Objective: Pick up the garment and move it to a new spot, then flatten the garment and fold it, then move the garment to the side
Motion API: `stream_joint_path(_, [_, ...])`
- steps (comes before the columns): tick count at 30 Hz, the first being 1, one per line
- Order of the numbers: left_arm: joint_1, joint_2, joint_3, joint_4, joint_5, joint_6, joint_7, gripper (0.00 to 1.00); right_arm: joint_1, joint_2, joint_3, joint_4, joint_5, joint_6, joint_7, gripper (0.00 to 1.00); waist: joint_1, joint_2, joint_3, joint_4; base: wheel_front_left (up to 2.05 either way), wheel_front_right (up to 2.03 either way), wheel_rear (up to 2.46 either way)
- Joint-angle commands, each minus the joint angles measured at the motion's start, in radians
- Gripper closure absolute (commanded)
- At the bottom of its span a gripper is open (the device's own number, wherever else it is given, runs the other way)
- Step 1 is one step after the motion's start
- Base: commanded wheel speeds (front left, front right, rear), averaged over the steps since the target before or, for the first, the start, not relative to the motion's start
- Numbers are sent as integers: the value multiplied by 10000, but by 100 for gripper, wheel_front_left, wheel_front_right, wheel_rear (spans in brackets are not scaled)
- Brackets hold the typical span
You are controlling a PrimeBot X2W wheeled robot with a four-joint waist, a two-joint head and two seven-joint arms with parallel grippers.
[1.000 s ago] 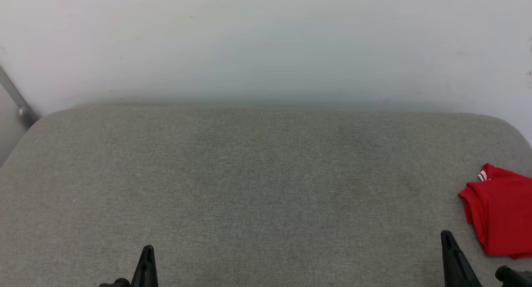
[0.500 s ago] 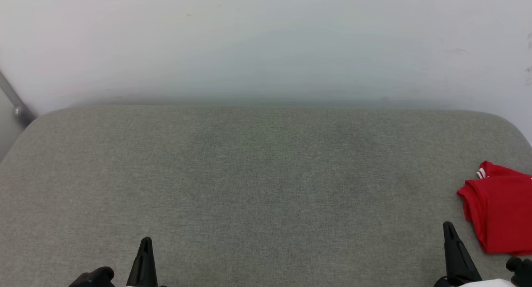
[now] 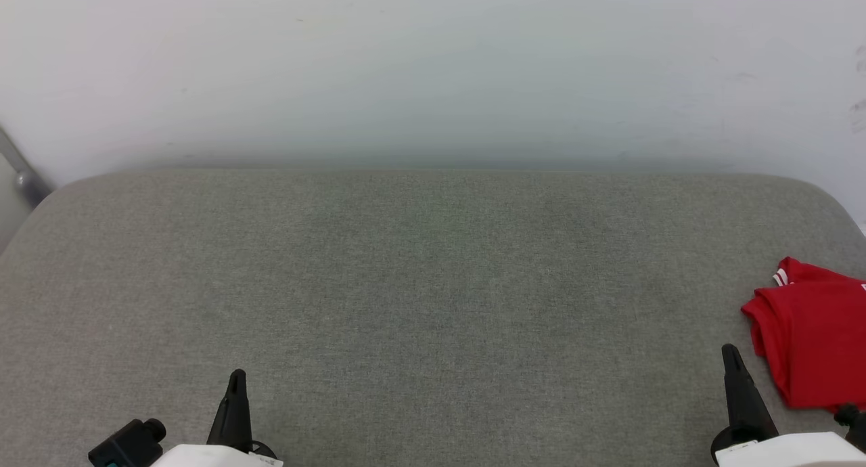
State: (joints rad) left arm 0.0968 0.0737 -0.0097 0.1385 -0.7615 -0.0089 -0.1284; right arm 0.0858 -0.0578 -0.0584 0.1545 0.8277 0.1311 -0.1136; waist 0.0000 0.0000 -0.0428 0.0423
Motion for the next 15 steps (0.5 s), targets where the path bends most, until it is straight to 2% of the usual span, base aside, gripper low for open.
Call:
stream_joint_path(1, [-268,61,57,-53,-392,-91,69,100,-308,-89,-37,-71,355,-1,74,100,0,0,8,-7,0,0,0])
stream_joint_path(15, [-639,88,187,158,-2163,-327,469,100,-661,-100,-91,126,1943,-2,485,100,0,0,77,-70,0,0,0])
